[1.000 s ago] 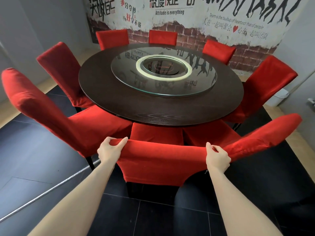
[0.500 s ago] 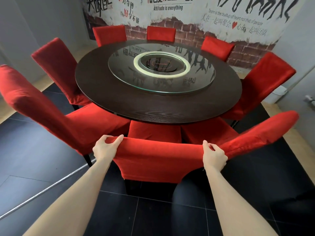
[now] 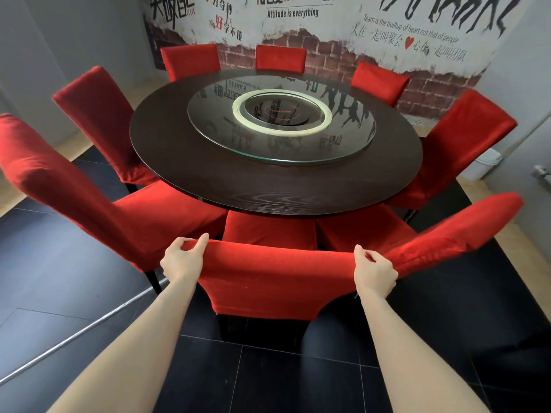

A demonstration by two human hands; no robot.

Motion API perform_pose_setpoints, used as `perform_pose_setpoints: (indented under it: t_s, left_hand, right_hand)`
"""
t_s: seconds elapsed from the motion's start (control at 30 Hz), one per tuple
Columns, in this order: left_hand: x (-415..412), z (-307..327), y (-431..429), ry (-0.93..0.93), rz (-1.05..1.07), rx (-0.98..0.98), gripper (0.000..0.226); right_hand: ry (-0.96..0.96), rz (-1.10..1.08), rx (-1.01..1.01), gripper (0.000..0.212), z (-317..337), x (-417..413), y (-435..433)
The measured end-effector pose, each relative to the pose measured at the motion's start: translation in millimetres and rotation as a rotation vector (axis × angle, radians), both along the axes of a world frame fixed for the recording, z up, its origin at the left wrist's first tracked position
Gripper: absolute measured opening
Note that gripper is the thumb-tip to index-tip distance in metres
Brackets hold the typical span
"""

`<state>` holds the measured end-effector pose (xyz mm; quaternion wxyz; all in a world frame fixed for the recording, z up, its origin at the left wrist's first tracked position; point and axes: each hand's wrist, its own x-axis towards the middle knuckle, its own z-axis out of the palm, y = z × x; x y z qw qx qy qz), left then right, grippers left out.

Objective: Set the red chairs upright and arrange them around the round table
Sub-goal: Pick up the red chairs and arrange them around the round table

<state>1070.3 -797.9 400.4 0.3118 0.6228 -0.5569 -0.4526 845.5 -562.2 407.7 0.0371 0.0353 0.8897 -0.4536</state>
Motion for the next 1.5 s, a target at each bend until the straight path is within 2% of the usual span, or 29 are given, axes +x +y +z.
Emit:
perform_pose_setpoints:
  t_s: [1.03, 1.17, 1.33, 1.5]
  left_hand:
    - [0.9, 2.9, 2.6, -0.044, -0.045, -0.025, 0.026]
    - [3.5, 1.8, 1.0, -0.113, -0.082, -0.05, 0.032]
    - [1.5, 7.4, 14.0, -0.315, -0.155, -0.126, 0.062]
    - [-20.8, 27.8, 44.2, -0.413, -0.194, -0.212, 0.063]
  right_hand:
    - [0.013, 0.035, 0.01, 0.036, -4.1, -5.3, 3.6]
    - [-0.015, 0.067, 0.024, 0.041, -4.6, -5.2, 5.7]
    - [-0.042, 0.113, -0.013, 0.049, -4.2, -6.0, 15.1]
    - [-0.021, 0.159, -0.072, 0.051, 5.0, -14.5, 35.5]
